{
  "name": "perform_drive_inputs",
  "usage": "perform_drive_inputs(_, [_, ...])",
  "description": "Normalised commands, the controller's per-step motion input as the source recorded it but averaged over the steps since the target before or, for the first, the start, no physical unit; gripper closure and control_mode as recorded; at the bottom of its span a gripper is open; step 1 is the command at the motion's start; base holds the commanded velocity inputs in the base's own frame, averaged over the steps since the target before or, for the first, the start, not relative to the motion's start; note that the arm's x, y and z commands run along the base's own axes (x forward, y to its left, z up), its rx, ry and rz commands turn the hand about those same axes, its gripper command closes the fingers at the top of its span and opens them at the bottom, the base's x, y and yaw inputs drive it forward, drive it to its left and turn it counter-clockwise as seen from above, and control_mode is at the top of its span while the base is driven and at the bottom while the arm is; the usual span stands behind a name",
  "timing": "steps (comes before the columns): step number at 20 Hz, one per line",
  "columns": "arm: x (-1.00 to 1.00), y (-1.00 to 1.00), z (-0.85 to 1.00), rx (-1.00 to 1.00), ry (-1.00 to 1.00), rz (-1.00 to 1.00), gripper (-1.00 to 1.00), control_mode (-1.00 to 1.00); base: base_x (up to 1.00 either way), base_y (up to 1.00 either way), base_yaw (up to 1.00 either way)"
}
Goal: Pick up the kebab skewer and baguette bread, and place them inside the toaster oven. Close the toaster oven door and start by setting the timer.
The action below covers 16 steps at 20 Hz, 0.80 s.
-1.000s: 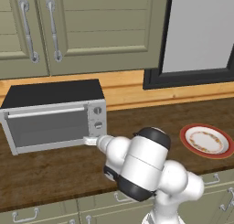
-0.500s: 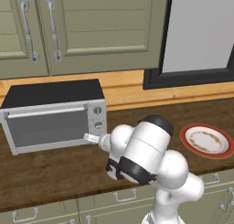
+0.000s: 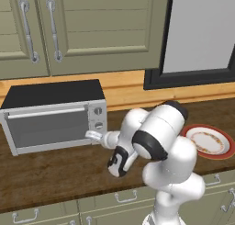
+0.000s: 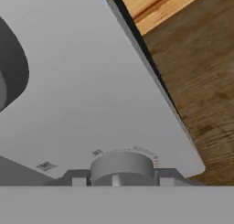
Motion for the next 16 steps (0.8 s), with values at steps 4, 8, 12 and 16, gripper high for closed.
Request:
perform_drive_inputs(4, [-0.07, -0.70, -0.23, 0.51, 0.00, 0.00, 1.00, -1.00, 0.00, 0.00, 0.00])
perform_drive_inputs(8, [-0.11, -0.80, -0.24, 0.53, -0.01, 0.00, 1.00, -1.00, 0.00, 0.00, 0.00])
perform_drive_inputs(12, [-0.18, -0.88, -0.25, 0.55, -0.03, 0.02, 1.00, -1.00, 0.00, 0.00, 0.00])
perform_drive_inputs(16, [-0.23, -0.87, -0.24, 0.57, -0.03, 0.04, 1.00, -1.00, 0.00, 0.00, 0.00])
